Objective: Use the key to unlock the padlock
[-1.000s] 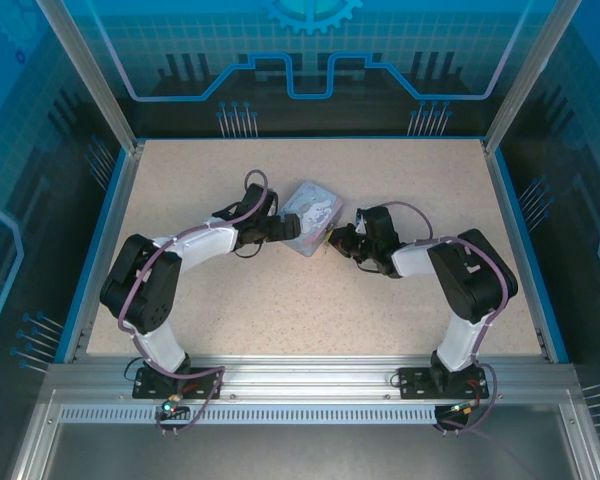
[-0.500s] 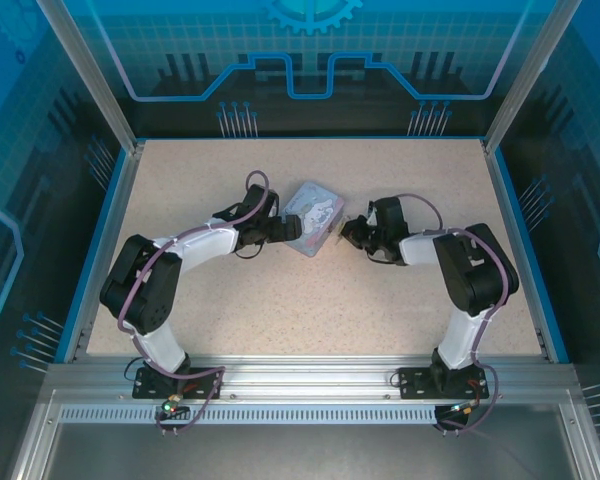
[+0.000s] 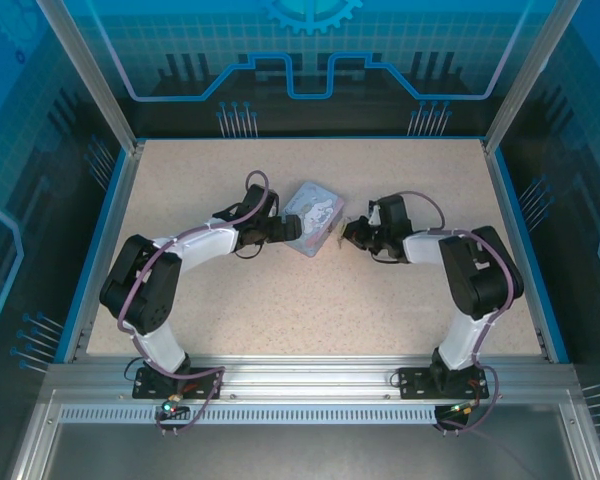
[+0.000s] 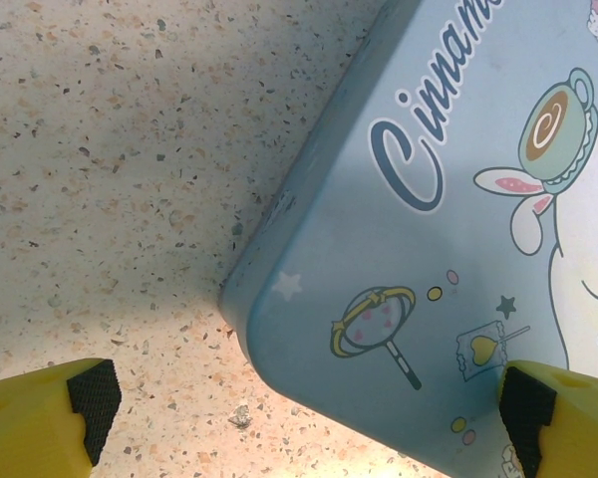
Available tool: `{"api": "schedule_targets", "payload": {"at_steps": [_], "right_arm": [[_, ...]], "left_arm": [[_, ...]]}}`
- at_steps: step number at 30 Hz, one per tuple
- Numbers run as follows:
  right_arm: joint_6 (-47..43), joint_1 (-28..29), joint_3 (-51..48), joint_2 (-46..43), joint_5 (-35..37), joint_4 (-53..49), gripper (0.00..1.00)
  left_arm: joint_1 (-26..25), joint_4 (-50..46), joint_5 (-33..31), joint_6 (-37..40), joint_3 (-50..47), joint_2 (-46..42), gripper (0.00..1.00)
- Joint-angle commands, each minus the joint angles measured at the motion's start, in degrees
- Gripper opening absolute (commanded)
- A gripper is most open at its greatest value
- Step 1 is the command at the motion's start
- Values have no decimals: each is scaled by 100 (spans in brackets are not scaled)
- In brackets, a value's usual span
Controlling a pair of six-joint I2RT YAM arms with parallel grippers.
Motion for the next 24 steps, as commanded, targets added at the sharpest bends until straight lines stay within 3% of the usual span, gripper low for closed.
{"api": "schedule_targets", "payload": {"at_steps": [1,11,24], "right_arm": [[-122,-121,-276,-431,-50,-96,0],[-269,-573,-994,-1438,-22,-543,0],[-610,-1763,-1537,-2317,-464,-1100,0]], "left_arm": [[-15,-551,-36,153,157,-80,99],[-4,-760,51,169,422,-563,99],[-6,-1076,26,56,390,-1620,99]]}}
